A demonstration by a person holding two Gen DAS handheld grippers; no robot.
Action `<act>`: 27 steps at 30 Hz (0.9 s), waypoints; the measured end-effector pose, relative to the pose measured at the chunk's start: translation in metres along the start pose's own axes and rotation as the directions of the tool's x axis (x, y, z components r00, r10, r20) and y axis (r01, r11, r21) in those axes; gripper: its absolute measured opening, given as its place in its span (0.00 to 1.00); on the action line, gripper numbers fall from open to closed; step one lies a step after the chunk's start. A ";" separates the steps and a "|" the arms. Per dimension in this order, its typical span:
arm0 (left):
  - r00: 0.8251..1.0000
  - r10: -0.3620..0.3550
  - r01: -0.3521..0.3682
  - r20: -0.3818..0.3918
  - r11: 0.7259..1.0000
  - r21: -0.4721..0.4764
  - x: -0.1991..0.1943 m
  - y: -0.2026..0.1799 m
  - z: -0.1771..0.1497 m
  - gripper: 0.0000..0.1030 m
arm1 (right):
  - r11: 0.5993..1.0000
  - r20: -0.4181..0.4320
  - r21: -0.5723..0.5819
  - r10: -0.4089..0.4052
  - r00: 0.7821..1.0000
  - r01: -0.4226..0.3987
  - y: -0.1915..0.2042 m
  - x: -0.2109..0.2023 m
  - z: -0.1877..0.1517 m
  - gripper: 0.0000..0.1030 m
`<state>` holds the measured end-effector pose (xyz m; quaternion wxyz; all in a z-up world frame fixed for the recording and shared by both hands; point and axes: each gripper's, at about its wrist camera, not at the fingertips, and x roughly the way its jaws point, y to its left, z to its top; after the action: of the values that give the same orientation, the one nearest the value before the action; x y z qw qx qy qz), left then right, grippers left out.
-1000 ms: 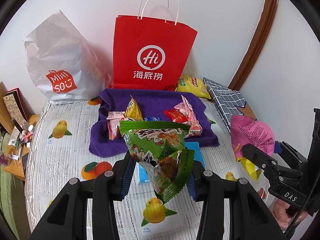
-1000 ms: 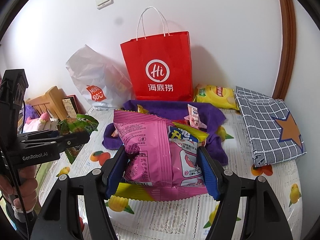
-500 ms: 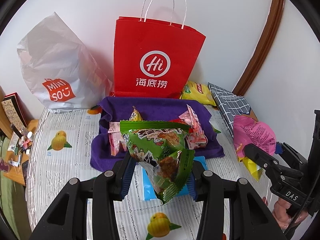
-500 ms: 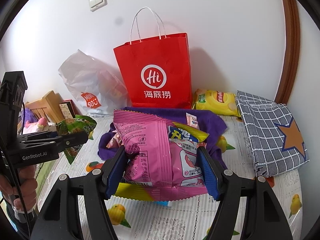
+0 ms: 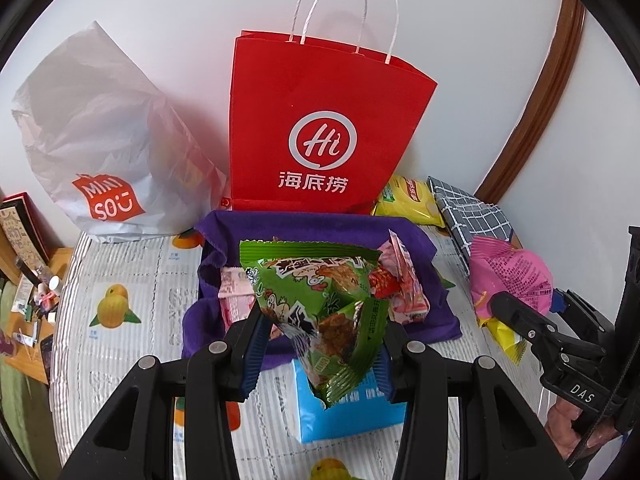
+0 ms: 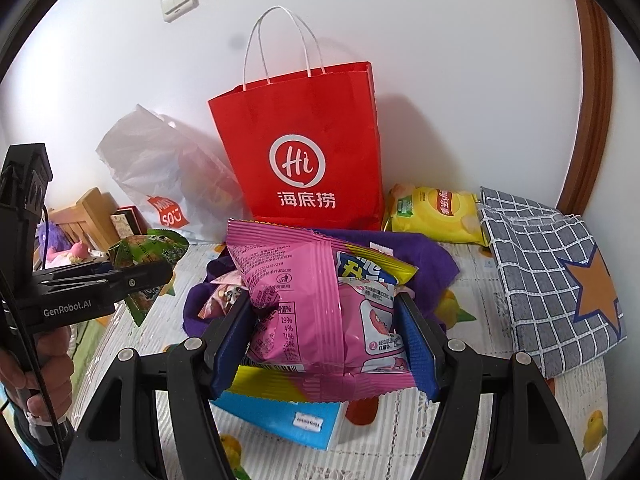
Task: Organize snacks
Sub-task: 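Carry the pink chip bag and green packet over the purple towel with both tools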
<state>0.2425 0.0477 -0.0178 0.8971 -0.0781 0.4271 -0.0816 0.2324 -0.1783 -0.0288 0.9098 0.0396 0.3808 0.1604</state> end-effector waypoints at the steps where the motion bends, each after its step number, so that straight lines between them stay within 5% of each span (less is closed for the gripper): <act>1: 1.000 -0.002 0.002 0.000 1.000 0.000 0.002 0.000 0.002 0.42 | 1.000 0.000 0.000 -0.003 1.000 0.003 -0.001 0.002 0.001 0.67; 27: 0.999 -0.039 0.038 -0.038 0.999 -0.020 0.076 0.010 0.043 0.42 | 0.997 -0.029 0.070 -0.026 0.999 0.028 -0.038 0.068 0.030 0.67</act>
<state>0.3240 0.0440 -0.0506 0.8861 -0.0935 0.4437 -0.0961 0.3085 -0.1913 -0.0611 0.9045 0.0642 0.3994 0.1350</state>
